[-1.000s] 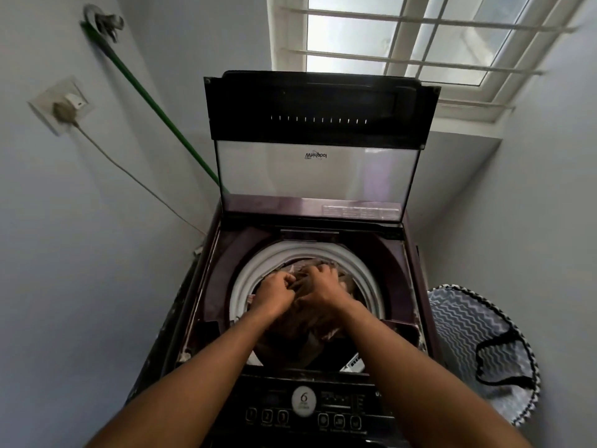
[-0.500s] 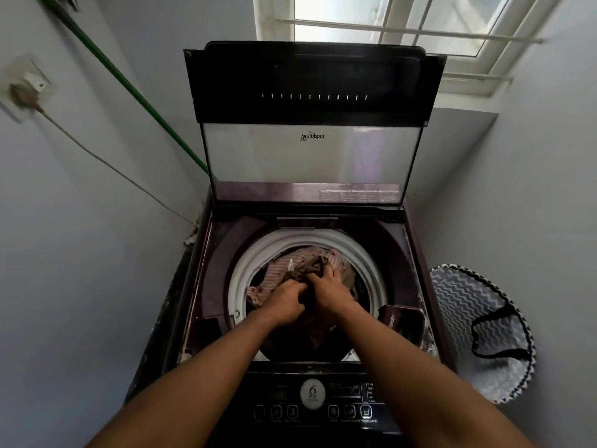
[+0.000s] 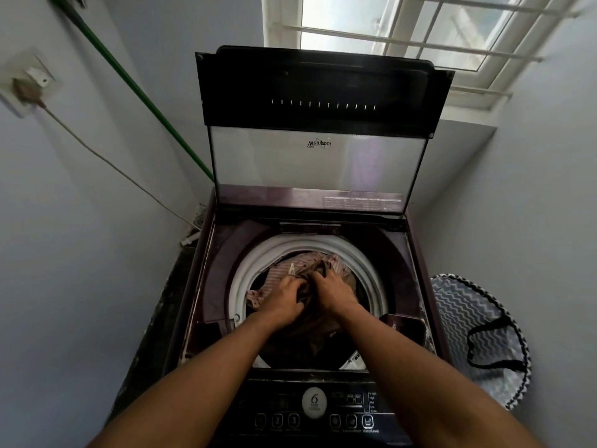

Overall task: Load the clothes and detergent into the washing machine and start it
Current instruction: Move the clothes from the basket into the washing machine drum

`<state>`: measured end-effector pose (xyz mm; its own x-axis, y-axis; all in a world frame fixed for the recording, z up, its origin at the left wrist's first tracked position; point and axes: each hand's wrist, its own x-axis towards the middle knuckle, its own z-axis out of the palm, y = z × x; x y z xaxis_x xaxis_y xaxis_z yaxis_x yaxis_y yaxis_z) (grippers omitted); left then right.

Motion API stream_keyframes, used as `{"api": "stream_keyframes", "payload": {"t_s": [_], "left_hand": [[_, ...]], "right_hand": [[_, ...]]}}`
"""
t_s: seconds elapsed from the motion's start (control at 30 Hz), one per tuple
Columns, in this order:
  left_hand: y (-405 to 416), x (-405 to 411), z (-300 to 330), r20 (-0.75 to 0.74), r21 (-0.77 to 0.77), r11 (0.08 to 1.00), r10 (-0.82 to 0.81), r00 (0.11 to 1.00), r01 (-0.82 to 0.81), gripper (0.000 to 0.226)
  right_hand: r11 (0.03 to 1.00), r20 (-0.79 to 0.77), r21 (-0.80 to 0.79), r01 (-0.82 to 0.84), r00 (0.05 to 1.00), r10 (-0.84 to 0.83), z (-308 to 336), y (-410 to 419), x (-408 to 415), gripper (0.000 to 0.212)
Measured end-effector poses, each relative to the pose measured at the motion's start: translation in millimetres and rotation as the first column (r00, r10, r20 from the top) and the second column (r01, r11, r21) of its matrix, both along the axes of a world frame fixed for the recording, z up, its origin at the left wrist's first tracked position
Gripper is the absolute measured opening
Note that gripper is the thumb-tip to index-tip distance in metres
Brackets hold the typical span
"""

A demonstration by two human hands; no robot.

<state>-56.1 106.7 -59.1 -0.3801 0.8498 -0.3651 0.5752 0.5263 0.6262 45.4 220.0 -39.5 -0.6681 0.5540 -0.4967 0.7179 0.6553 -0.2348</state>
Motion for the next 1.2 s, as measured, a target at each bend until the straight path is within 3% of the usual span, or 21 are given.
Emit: {"api": "stream_keyframes", "payload": {"t_s": [0.2, 0.33, 0.47, 1.03, 1.2], "left_hand": [[-6.4, 3.2, -3.7, -0.004, 0.001, 1.000, -0.007, 1.000, 0.007, 0.055], [6.8, -20.2, 17.3, -0.053, 0.072, 0.997, 0.033, 0.998, -0.029, 0.040], [30.1, -40.9, 48.2, -0.048, 0.144, 0.989, 0.042, 0.998, -0.035, 0.029], [24.8, -23.4, 45.8, -0.090, 0.216, 0.972, 0.113, 0.989, -0.092, 0.039], [28.7, -29.0, 60.1, -0.123, 0.260, 0.964, 0.087, 0.989, -0.053, 0.031]], "right_hand": [[0.991, -0.002, -0.133, -0.015, 1.000, 0.015, -0.5, 8.8, 0.8, 0.066], [0.995, -0.094, -0.002, -0.095, 0.991, 0.094, 24.1, 22.4, -4.6, 0.042], [0.996, -0.195, 0.056, -0.070, 0.978, 0.080, 40.3, 33.3, -12.6, 0.033], [0.998, -0.380, 0.060, 0.031, 0.925, -0.006, 31.9, 6.4, -3.1, 0.023], [0.996, -0.411, 0.062, 0.065, 0.911, -0.034, 42.6, 9.6, -10.6, 0.022]]}}
